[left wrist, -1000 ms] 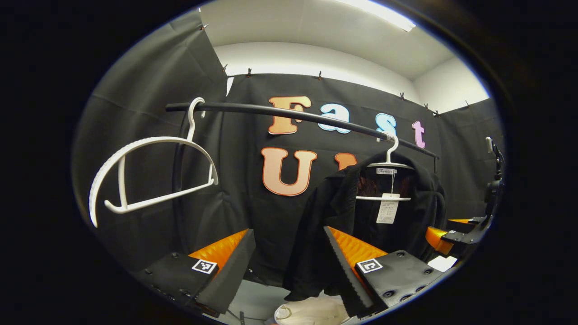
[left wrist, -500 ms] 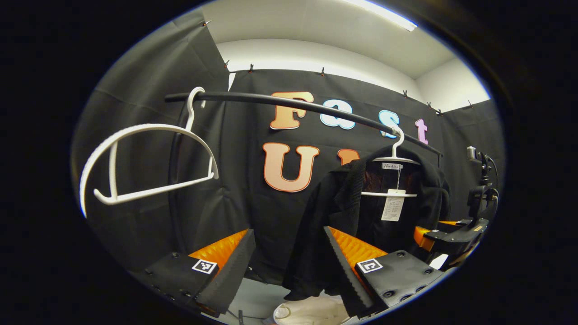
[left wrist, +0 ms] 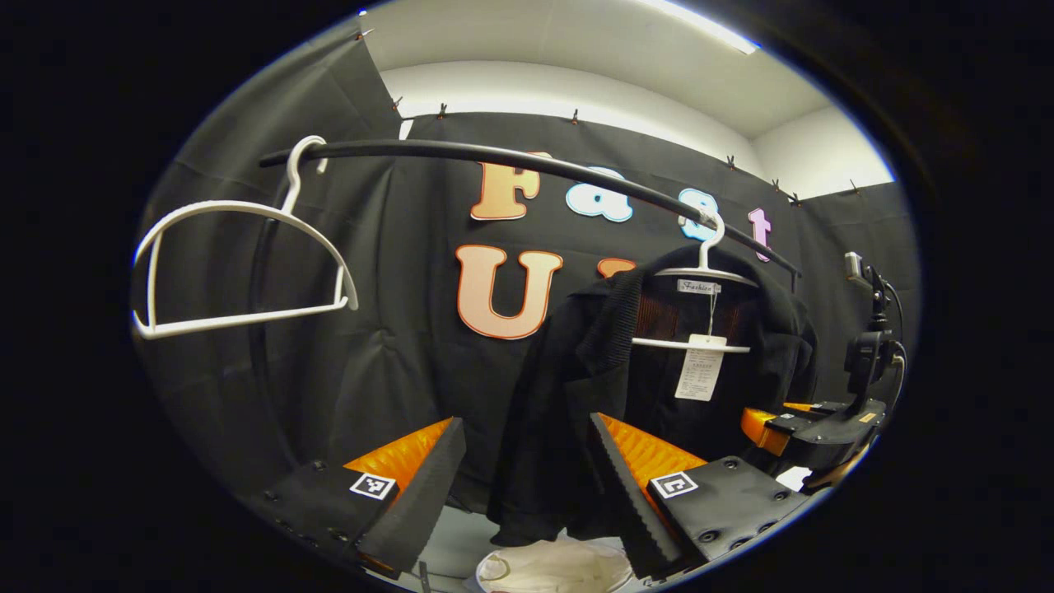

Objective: Grasp the clothes on the hanger with both hands and then place them into the laundry hamper below.

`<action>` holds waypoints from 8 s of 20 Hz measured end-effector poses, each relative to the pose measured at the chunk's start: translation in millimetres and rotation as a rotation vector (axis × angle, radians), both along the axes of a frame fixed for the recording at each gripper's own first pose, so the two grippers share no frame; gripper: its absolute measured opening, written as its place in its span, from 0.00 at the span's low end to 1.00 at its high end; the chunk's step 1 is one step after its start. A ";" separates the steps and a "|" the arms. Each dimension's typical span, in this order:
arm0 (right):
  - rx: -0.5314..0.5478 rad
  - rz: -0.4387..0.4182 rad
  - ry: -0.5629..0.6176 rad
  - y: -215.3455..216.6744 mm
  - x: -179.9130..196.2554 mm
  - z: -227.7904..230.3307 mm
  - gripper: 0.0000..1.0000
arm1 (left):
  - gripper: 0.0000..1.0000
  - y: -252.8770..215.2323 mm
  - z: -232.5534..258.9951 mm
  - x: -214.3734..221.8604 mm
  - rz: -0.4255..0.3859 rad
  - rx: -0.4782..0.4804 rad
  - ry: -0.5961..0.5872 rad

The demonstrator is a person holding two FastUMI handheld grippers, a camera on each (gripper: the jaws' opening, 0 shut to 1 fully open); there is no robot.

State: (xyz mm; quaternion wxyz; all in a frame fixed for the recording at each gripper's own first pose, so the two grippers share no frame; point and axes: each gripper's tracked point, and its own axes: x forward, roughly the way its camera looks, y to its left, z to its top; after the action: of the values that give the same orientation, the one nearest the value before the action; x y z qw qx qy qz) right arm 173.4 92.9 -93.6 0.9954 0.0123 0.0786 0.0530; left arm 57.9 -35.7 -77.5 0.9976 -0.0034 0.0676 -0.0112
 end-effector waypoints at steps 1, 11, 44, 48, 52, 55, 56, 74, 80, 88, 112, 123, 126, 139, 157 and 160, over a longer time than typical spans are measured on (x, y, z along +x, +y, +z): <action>0.007 0.014 0.006 -0.4 -1.1 0.5 0.39 | 0.96 -8.6 -3.8 3.4 -0.008 0.005 0.004; 0.066 0.095 0.015 -14.9 -11.7 13.5 0.09 | 0.97 -58.6 -30.3 71.3 0.021 0.054 -0.023; 0.060 0.116 -0.046 -93.8 -44.2 98.8 0.00 | 0.06 19.2 -28.9 123.4 0.001 0.088 0.007; 0.044 0.098 -0.082 -109.3 -35.8 124.3 0.02 | 0.06 51.0 11.4 124.3 0.041 0.113 -0.059; 0.009 0.105 -0.104 -121.5 -26.9 145.3 0.01 | 0.09 65.2 44.1 128.6 0.070 0.194 -0.130; 0.011 0.114 -0.092 -127.6 -16.3 147.2 0.00 | 0.07 66.2 52.1 131.7 0.069 0.205 -0.145; 0.024 0.116 -0.087 -130.9 -13.0 148.0 0.00 | 0.07 69.1 54.8 133.0 0.074 0.212 -0.150; 0.206 0.249 -0.012 -145.1 91.0 123.1 0.06 | 0.05 92.7 28.5 152.8 0.145 0.187 -0.113; 0.328 0.301 0.072 -148.1 120.9 76.3 0.00 | 0.09 91.4 -5.3 157.0 0.149 0.194 -0.047; 0.442 0.277 0.227 -140.7 130.8 -28.7 0.00 | 0.07 93.8 -54.9 148.2 0.170 0.183 0.054; 0.328 0.279 0.677 -18.4 27.9 -297.6 0.00 | 0.07 22.5 -329.0 36.9 0.014 0.064 0.636; 0.267 0.254 0.891 44.2 -31.1 -411.8 0.01 | 0.07 1.1 -440.9 -17.2 -0.031 0.040 0.919; 0.225 0.230 0.949 50.4 -47.6 -444.3 0.03 | 0.07 3.6 -467.5 -41.3 -0.040 0.058 1.006; 0.105 0.177 1.044 62.4 -79.4 -491.8 0.09 | 0.16 0.3 -484.9 -65.7 -0.030 0.002 1.128; -0.065 0.178 0.834 30.4 -91.3 -390.7 0.94 | 1.00 -0.7 -396.7 -57.3 -0.036 0.040 0.958; -0.050 0.171 0.779 28.0 -97.0 -353.0 0.94 | 0.98 -1.4 -346.8 -48.3 -0.035 0.027 0.851</action>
State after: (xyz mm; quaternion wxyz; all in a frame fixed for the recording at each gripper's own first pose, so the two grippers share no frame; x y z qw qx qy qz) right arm 76.4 120.9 -446.6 0.8830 0.0008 0.4524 0.1250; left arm 9.6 -37.1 -424.3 0.8803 0.0065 0.4738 -0.0249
